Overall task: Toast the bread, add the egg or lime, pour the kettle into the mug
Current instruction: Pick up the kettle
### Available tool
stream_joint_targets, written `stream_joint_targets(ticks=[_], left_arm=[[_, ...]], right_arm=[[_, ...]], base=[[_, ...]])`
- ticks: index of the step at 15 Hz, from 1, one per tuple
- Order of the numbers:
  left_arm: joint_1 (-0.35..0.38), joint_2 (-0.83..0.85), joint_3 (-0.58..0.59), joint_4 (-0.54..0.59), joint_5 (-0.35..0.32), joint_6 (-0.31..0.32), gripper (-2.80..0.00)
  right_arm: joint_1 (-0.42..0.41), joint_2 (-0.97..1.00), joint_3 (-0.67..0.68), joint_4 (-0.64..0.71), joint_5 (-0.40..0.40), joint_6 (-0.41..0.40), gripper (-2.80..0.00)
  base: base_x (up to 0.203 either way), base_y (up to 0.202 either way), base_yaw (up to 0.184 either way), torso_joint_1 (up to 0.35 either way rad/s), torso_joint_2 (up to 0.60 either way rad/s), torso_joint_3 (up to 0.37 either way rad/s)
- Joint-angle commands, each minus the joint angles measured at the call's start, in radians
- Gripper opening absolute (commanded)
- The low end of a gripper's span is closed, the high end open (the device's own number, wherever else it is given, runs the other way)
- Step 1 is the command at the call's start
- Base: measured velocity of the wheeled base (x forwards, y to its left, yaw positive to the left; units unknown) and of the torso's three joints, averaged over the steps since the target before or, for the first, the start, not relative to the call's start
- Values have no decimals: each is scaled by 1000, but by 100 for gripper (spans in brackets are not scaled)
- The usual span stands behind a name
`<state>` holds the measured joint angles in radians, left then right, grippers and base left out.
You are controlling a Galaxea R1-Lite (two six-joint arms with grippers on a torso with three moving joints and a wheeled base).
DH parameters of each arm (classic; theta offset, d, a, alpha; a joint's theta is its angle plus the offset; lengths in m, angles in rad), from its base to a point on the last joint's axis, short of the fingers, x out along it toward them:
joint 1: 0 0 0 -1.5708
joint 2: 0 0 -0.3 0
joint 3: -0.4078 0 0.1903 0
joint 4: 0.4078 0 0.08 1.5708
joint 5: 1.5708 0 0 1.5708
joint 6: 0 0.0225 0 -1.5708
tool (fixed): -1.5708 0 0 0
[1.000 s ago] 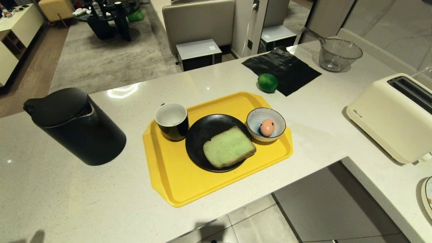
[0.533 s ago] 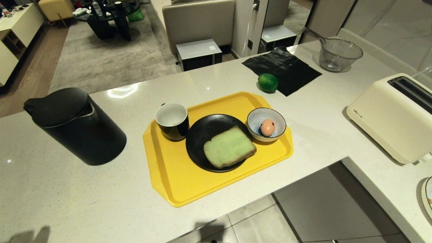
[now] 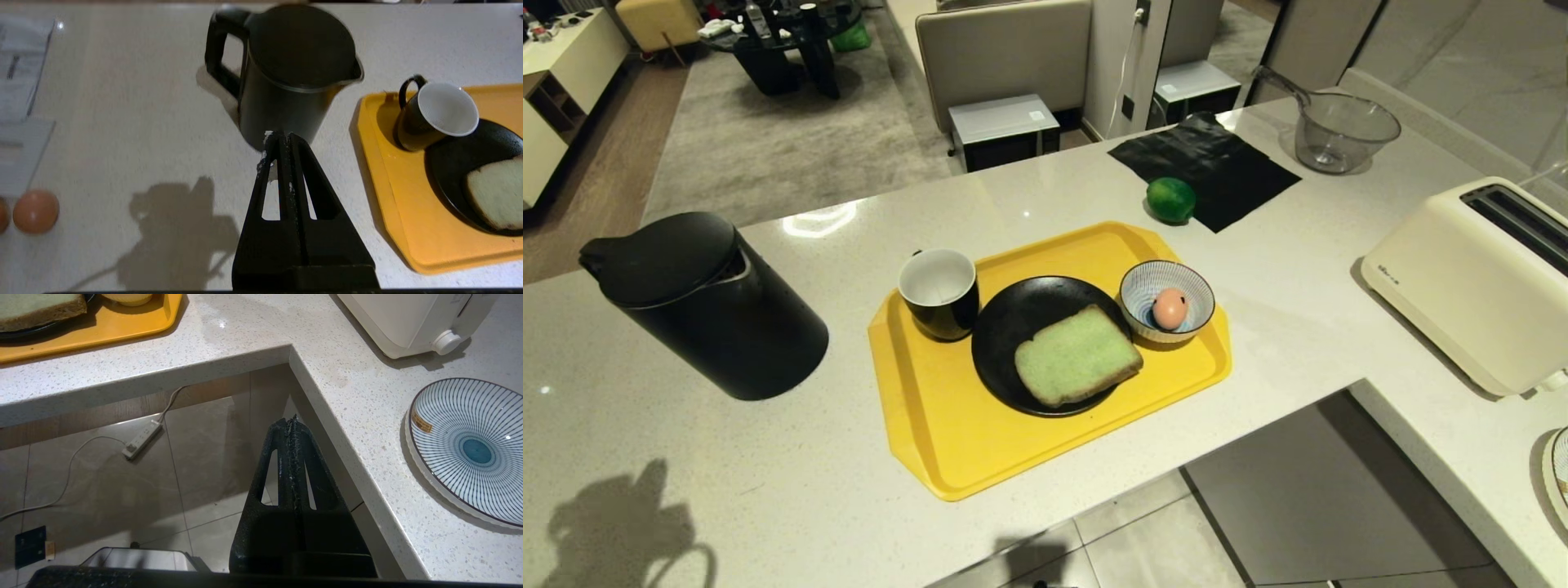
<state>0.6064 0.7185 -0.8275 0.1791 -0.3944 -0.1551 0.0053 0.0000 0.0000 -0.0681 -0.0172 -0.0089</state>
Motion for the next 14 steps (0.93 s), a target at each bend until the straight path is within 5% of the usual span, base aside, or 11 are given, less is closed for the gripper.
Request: stream_joint_targets(ticks=[1,3,5,11,14], left_arm=[[227,127,48,-146,-351,36,-280],[344,186,140,-241,-497,131,-280],[420,260,197,-290,-558,259,-280],[474,400,209,-353,-565,285,-280],[508,442,229,-364,-507,302,-280]], right_arm=[[1,2,26,1,0,0,-280],[1,2,26,-1,0,0,-280],[1,2,26,1,0,0,-280],[1,2,26,1,0,0,-280],[1,2,26,1,0,0,-280]], base=[[0,0,0,0,0,0],[0,0,0,0,0,0],[0,0,0,0,0,0],[0,0,0,0,0,0],[0,0,0,0,0,0]])
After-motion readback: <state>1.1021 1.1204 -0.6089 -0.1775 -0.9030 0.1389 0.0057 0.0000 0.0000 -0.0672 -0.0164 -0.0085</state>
